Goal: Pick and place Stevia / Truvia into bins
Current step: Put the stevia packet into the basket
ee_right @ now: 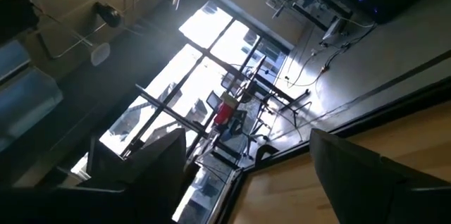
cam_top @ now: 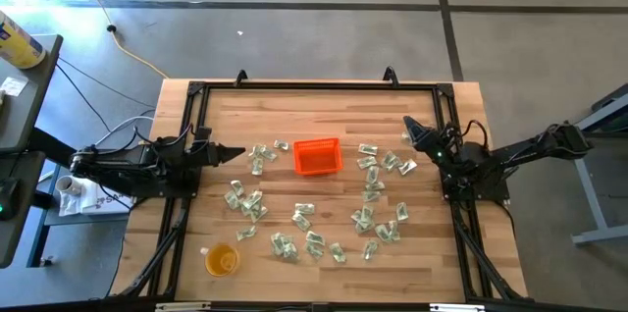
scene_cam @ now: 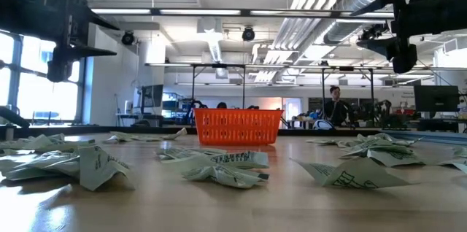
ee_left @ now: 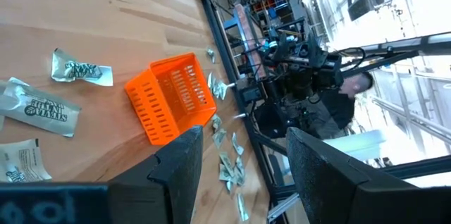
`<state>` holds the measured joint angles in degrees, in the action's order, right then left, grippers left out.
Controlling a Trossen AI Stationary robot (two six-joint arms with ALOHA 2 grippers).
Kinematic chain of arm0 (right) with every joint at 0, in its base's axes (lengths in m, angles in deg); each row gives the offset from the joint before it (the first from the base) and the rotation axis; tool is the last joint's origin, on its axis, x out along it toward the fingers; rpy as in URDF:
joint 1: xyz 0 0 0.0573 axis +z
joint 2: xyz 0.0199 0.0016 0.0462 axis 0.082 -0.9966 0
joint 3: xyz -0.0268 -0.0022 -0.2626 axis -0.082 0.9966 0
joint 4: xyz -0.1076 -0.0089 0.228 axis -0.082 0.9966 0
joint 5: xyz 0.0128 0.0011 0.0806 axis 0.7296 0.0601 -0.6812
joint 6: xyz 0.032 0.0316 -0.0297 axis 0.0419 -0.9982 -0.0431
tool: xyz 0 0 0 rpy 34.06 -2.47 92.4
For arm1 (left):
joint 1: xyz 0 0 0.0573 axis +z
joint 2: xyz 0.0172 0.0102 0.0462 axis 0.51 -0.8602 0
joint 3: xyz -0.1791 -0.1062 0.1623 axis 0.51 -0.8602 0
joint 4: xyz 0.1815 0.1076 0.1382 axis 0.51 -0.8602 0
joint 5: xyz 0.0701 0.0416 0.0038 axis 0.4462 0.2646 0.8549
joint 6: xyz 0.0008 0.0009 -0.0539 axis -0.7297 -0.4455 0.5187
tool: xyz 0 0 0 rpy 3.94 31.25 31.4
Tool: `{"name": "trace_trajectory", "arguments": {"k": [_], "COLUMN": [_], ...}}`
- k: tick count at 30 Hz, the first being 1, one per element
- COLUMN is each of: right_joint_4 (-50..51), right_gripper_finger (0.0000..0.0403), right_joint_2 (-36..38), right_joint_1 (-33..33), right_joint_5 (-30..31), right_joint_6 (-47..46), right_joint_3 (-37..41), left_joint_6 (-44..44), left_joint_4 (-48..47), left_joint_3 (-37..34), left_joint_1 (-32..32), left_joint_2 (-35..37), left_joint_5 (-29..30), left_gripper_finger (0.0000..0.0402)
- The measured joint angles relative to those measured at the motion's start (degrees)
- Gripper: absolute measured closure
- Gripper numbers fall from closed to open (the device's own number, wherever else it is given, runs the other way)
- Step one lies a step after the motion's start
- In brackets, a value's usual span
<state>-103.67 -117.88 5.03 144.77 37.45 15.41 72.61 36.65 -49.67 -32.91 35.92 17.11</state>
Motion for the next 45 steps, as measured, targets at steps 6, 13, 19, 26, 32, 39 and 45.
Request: {"name": "trace_trajectory", "arguments": {"k": [6, 13, 19, 26, 32, 39, 45], "right_joint_4": [0.5, 1.1, 7.0, 13.6, 16.4, 30.2, 42.4], "right_gripper_finger": [0.0111, 0.0111, 0.0111, 0.0111, 0.0111, 0.0111, 0.0111], "right_joint_2": [0.0, 0.0, 0.0, -0.1, 0.0, -0.1, -0.1], "right_joint_1": [0.0, 0.0, -0.4, -4.3, -8.5, -12.6, -15.9], "right_joint_5": [-0.2, 0.8, -5.1, -12.6, -20.1, -26.9, -27.6], "right_joint_6": [-0.1, -1.0, -6.9, -14.4, -15.5, -19.4, -15.3], "right_joint_3": [0.0, 0.0, 0.0, 0.0, 0.0, -2.7, -7.8], "left_joint_6": [0.0, -0.2, -1.5, -1.7, -1.2, -1.0, -0.9], "left_joint_4": [0.0, 0.0, 0.0, -0.7, -0.7, -0.6, -0.2], "left_joint_3": [0.0, 0.0, 0.0, 0.0, 0.0, 0.0, 0.0], "left_joint_1": [0.0, 0.0, 0.0, 0.0, 0.0, 0.0, 0.0], "left_joint_2": [-0.1, -0.1, -0.1, -0.1, -0.1, -0.1, -0.1], "left_joint_5": [0.0, 0.0, 0.0, -0.1, -0.1, 1.2, 2.4], "left_gripper_finger": [0.0163, 0.0163, 0.0163, 0.0163, 0.0163, 0.0163, 0.0163]}}
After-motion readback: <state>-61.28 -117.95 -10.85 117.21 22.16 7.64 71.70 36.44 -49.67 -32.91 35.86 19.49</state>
